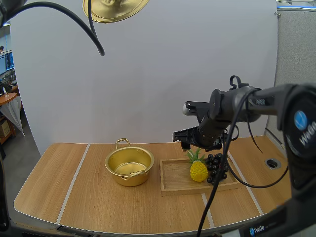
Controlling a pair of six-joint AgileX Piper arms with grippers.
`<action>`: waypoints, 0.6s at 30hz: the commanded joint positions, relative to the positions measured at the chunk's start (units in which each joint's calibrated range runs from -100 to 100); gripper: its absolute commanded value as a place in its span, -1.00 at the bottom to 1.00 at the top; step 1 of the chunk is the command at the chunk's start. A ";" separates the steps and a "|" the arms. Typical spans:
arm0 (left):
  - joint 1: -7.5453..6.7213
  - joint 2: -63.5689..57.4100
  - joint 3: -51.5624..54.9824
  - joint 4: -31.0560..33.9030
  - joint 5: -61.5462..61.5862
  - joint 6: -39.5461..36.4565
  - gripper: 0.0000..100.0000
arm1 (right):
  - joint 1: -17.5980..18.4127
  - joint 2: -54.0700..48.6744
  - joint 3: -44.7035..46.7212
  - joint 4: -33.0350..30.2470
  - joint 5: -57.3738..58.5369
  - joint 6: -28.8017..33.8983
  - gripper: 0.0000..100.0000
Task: Open the pot, put the pineapple inside, and close it
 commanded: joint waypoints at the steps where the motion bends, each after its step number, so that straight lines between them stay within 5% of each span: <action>1: -0.09 -0.48 -0.57 -0.30 -1.90 -0.57 -1.00 | -0.30 4.90 -1.00 -0.98 -0.62 0.94 1.00; 18: -0.09 -0.48 -0.57 -0.30 -1.90 -0.57 -1.00 | -0.30 6.91 -1.00 -4.96 0.00 3.70 1.00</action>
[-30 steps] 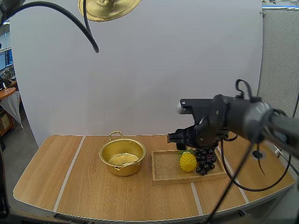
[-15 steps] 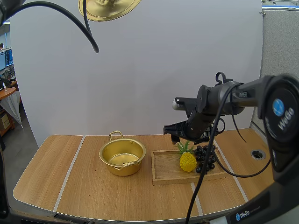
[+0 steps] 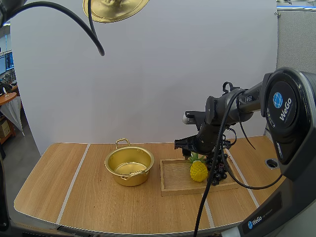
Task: Open the pot, put the pineapple inside, and close it
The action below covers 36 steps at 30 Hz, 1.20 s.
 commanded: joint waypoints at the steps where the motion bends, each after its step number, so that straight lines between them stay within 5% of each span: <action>1: -0.09 -0.48 -0.57 -0.30 -1.90 -0.57 -1.00 | -0.30 -0.39 -0.32 -0.87 0.12 0.43 1.00; 36: -0.09 -0.48 -0.57 -0.30 -1.90 -0.57 -1.00 | -0.30 14.29 -0.32 -4.09 -10.79 0.73 1.00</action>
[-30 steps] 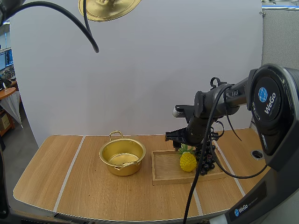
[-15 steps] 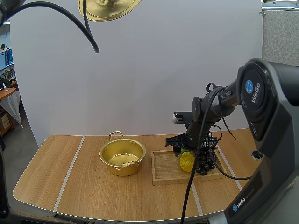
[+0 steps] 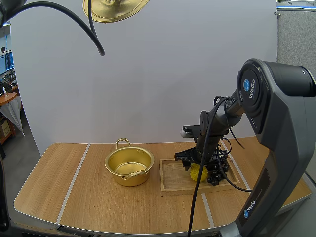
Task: Open the pot, put the pineapple inside, and close it
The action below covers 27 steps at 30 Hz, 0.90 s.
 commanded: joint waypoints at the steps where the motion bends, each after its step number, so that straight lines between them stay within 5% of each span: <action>1: -0.09 -0.48 -0.57 -0.30 -1.90 -0.57 -1.00 | -0.30 1.55 -0.32 -0.67 -2.21 0.25 1.00; 3: -0.09 -0.48 -0.57 -0.30 -1.90 -0.57 -1.00 | -0.30 2.34 -0.32 -0.67 -2.21 0.25 0.72; 10: -0.09 -0.48 -0.57 -0.30 -1.90 -0.57 -1.00 | -0.30 3.65 -0.32 -0.35 -2.38 0.25 -0.89; 11: -0.09 -0.48 -0.57 -0.30 -1.90 -0.57 -1.00 | -0.30 3.65 -0.32 -0.35 -2.54 0.25 -1.00; 19: -0.09 -0.48 -0.57 -0.30 -1.90 -0.57 -1.00 | -0.30 2.09 -0.32 -0.35 -2.94 0.25 -1.00; 27: -0.09 -0.48 -0.57 -0.30 -1.90 -0.57 -1.00 | 0.74 -10.99 -0.32 -0.13 -2.94 0.00 -1.00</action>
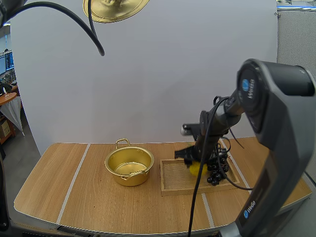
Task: Open the pot, put the pineapple inside, and close it
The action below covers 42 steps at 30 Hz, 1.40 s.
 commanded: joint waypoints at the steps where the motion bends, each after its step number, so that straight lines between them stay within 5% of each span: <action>1: -0.09 -0.48 -0.57 -0.30 -1.90 -0.57 -1.00 | 1.32 -12.43 0.07 0.08 -0.38 -0.49 -1.00; 10: -0.09 -0.48 -0.57 -0.30 -1.90 -0.57 -1.00 | 11.09 -25.83 0.07 -0.45 0.48 -1.79 -1.00; 21: -0.09 -0.48 -0.57 -0.30 -1.90 -0.57 -1.00 | 20.07 -22.70 -5.68 -1.68 -0.47 -5.12 -1.00; 42: -0.09 -0.48 -0.57 -0.30 -1.90 -0.57 -1.00 | 21.58 3.30 -9.39 -1.65 -17.84 -5.12 -1.00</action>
